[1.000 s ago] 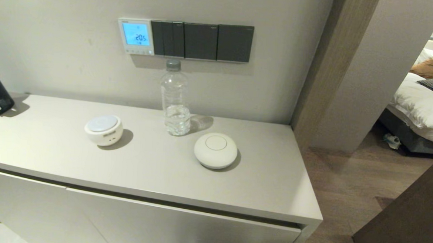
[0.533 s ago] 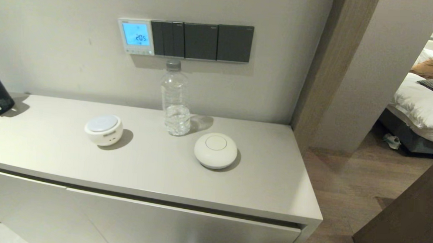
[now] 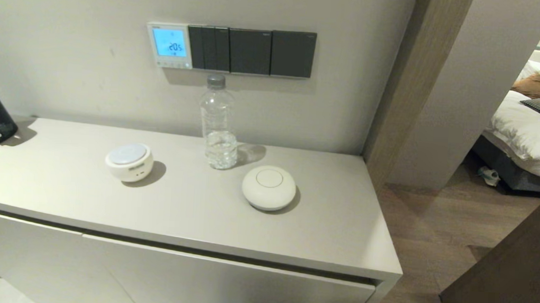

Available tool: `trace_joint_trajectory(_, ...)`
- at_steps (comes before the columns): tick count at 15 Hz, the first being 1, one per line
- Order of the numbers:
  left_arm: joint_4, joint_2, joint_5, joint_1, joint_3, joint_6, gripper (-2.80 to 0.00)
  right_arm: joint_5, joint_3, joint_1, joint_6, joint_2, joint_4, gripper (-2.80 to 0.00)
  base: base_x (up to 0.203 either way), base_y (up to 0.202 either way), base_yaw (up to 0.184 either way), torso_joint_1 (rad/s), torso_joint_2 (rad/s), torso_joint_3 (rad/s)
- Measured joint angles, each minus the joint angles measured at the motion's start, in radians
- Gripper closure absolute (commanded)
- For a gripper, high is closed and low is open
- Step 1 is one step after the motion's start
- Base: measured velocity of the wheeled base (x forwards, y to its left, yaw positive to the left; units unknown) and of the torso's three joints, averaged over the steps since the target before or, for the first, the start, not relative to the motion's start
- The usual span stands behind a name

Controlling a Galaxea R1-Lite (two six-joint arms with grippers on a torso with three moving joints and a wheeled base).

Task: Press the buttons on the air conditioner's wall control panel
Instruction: Turn off the central air conditioner

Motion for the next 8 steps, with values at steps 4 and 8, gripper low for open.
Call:
trace_joint_trajectory(4, 0.012, -0.144, -0.135, -0.016, 0.054, 0.054, 0.00, 0.000, 0.000, 0.000, 0.000, 0.000, 0.000, 0.00, 0.000, 0.000, 0.000, 0.000, 0.00, 0.000)
trace_joint_trajectory(8, -0.047, -0.183, -0.142, -0.020, 0.082, -0.005, 0.00, 0.000, 0.000, 0.000, 0.000, 0.000, 0.000, 0.00, 0.000, 0.000, 0.000, 0.000, 0.00, 0.000)
